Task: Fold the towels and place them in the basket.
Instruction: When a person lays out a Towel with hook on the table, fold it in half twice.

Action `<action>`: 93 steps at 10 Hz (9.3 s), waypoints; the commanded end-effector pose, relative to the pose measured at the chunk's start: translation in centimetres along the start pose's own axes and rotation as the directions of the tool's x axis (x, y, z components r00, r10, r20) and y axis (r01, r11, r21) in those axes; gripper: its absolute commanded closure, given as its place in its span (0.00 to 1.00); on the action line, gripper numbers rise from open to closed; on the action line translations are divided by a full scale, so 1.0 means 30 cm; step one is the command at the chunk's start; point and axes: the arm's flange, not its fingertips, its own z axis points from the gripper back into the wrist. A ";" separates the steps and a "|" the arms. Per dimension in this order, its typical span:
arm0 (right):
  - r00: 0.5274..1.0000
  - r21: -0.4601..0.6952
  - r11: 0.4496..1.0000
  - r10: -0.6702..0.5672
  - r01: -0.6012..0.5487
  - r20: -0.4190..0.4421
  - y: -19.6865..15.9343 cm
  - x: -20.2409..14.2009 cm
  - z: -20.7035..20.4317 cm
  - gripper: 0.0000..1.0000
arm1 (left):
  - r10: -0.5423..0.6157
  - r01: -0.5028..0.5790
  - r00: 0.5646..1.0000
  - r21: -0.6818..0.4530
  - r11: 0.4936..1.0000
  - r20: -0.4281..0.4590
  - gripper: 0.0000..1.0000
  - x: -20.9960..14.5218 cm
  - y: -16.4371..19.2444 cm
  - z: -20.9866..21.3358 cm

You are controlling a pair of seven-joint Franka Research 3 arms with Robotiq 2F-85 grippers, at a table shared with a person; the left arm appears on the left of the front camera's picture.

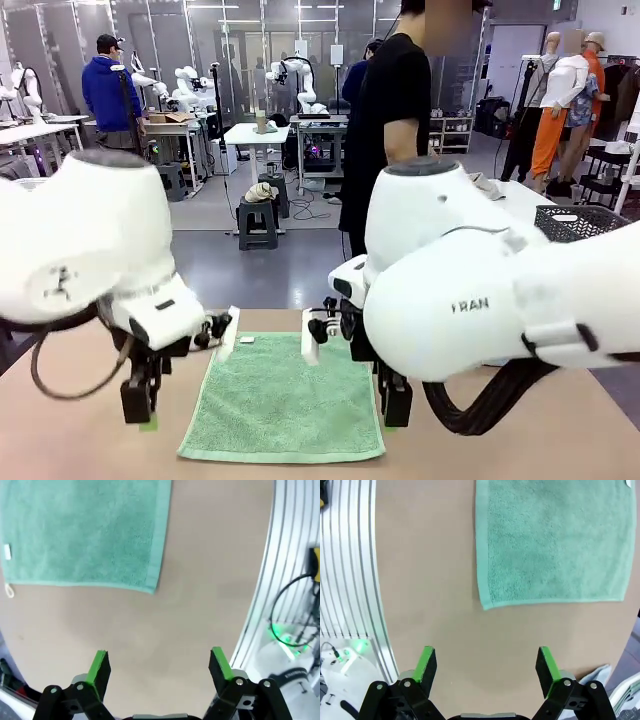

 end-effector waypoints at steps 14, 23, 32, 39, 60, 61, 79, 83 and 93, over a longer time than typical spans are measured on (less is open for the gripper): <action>0.999 0.049 0.998 0.049 -0.050 0.011 -0.001 0.025 -0.262 0.00 | -0.070 0.066 0.989 0.038 0.997 0.127 0.00 0.038 0.012 -0.265; 0.998 0.067 0.996 0.050 -0.052 0.029 -0.059 0.020 -0.406 0.00 | -0.100 0.106 0.985 -0.035 0.994 0.144 0.00 0.016 0.017 -0.434; 0.998 0.100 0.994 0.044 -0.047 0.033 -0.100 0.016 -0.461 0.00 | -0.107 0.116 0.985 -0.057 0.992 0.136 0.00 0.020 0.053 -0.449; 0.999 0.122 0.992 0.032 -0.036 0.038 -0.106 0.009 -0.468 0.00 | -0.107 0.116 0.984 -0.058 0.992 0.143 0.00 0.034 0.076 -0.454; 1.000 0.089 0.996 0.015 -0.013 -0.011 -0.115 0.023 -0.392 1.00 | -0.096 0.098 0.991 -0.008 0.995 0.097 1.00 0.045 0.116 -0.395; 0.999 0.096 0.995 0.031 -0.032 0.013 -0.110 0.031 -0.420 1.00 | -0.103 0.105 0.987 -0.011 0.994 0.123 1.00 0.050 0.104 -0.411; 0.997 -0.033 0.996 0.078 -0.078 0.013 -0.193 0.023 -0.048 0.95 | -0.131 0.119 0.986 0.122 0.985 0.101 0.96 0.034 0.197 -0.077; 0.997 0.047 0.996 0.070 -0.072 0.038 -0.327 0.010 -0.079 0.95 | -0.156 0.144 0.981 0.099 0.985 0.115 0.96 0.042 0.265 -0.079; 0.996 0.184 0.982 0.026 -0.041 0.083 -0.777 -0.024 -0.269 0.95 | -0.112 0.120 0.985 -0.055 0.991 0.132 0.96 0.146 0.805 -0.224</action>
